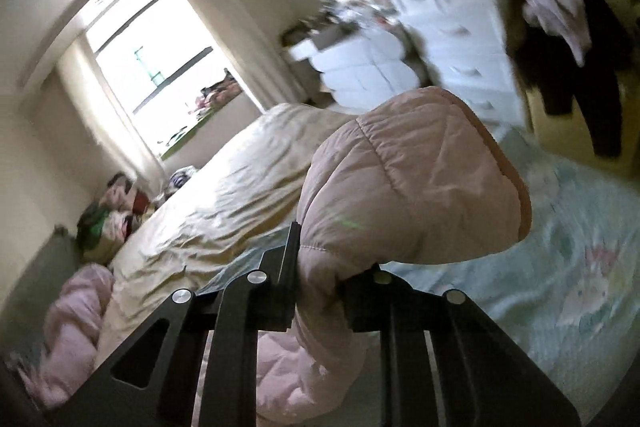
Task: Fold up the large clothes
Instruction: 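Lift the sleeve with the right tool, lay it across the coat, open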
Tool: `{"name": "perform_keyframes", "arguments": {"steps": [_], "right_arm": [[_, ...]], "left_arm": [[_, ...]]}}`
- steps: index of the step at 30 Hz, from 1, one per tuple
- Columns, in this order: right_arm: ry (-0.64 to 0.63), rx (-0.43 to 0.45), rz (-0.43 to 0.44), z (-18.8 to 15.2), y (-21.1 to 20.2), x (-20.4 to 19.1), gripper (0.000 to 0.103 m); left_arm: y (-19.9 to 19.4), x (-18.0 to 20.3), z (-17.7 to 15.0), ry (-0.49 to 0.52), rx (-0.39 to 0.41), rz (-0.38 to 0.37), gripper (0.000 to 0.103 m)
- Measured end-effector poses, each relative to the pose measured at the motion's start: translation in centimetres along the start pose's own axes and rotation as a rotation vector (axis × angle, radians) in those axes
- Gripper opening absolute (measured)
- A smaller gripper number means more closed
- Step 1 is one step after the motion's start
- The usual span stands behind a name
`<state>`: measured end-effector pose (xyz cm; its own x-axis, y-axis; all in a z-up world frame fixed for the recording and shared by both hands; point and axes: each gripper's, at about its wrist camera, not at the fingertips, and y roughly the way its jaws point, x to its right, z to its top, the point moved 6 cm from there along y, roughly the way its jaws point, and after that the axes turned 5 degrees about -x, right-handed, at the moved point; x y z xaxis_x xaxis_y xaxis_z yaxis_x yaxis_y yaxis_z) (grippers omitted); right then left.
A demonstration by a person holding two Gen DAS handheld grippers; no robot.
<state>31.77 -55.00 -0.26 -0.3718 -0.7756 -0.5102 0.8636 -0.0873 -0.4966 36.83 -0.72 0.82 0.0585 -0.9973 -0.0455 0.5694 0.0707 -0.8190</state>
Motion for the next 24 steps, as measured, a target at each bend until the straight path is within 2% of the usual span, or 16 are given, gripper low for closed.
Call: {"name": "perform_keyframes", "arguments": {"steps": [11,24], "right_arm": [[-0.165,-0.012,0.156,-0.8,-1.3,-10.8,0.016],[-0.312,-0.027,0.23,-4.1,-1.2,-20.3,0.016]], "left_arm": [[-2.4,-2.6,0.3,-0.055,0.024,-0.018,0.094],[-3.6,-4.3,0.3,-0.084,0.057,-0.058,0.094]]}}
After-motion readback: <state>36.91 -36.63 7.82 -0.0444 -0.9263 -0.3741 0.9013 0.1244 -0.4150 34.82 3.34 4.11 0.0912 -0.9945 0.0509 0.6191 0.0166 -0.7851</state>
